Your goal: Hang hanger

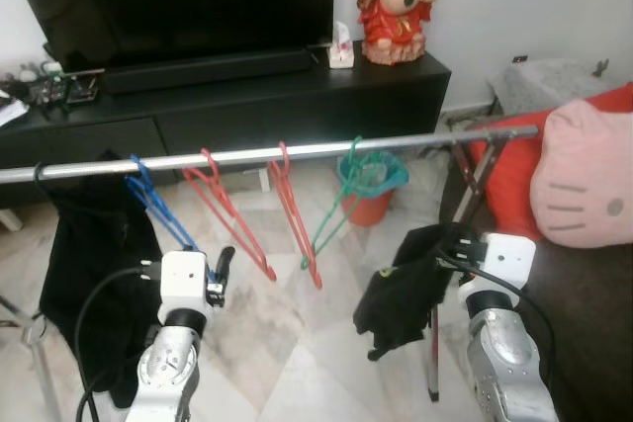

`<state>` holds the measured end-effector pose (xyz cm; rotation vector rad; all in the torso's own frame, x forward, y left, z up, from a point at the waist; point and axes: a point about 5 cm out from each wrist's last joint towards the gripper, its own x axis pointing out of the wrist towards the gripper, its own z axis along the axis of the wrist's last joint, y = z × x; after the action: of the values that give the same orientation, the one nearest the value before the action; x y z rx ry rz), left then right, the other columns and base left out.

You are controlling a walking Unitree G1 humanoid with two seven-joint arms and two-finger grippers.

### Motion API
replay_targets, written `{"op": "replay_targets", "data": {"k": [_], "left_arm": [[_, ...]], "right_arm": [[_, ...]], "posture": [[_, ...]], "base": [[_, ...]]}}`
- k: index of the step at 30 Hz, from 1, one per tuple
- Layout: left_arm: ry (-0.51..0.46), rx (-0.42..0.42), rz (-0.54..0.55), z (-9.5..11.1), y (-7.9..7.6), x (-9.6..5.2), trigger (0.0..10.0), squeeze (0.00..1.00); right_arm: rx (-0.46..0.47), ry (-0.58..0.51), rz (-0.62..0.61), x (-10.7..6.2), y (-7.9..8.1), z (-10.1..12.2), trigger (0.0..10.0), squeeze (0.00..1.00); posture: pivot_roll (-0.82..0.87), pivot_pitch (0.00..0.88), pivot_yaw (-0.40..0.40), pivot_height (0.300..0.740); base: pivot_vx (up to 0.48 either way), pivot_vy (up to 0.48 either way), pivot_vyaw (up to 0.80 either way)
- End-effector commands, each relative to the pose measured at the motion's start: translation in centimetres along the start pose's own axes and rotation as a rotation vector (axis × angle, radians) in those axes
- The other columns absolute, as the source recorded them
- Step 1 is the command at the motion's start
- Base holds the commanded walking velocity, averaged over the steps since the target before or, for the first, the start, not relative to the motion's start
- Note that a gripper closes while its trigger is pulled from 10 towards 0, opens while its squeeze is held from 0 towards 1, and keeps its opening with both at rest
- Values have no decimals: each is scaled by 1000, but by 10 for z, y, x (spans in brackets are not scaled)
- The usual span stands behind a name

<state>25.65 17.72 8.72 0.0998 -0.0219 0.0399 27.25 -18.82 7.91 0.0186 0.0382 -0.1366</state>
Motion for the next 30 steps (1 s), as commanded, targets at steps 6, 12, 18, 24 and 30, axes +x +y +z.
{"op": "replay_targets", "data": {"k": [6,12,18,24,30], "left_arm": [[-8,11,58,6,11,2,10000,0],[-9,7,60,6,10,3,10000,0],[-11,8,65,7,9,2,10000,0],[-11,9,68,7,10,2,10000,0],[-13,5,62,8,9,3,10000,0]], "right_arm": [[7,-35,34,3,9,8,10000,0],[5,-38,34,3,8,8,10000,0],[-30,-47,61,3,10,9,10000,0],[-27,-38,65,2,12,7,10000,0],[-20,-25,54,3,9,5,10000,0]], "posture": [[-30,0,-1,740],[-33,0,-1,740],[-35,0,-2,740],[-35,0,-2,740],[-35,0,1,740]], "base": [[41,0,0],[269,0,0],[85,0,221],[0,0,757],[0,0,75]]}}
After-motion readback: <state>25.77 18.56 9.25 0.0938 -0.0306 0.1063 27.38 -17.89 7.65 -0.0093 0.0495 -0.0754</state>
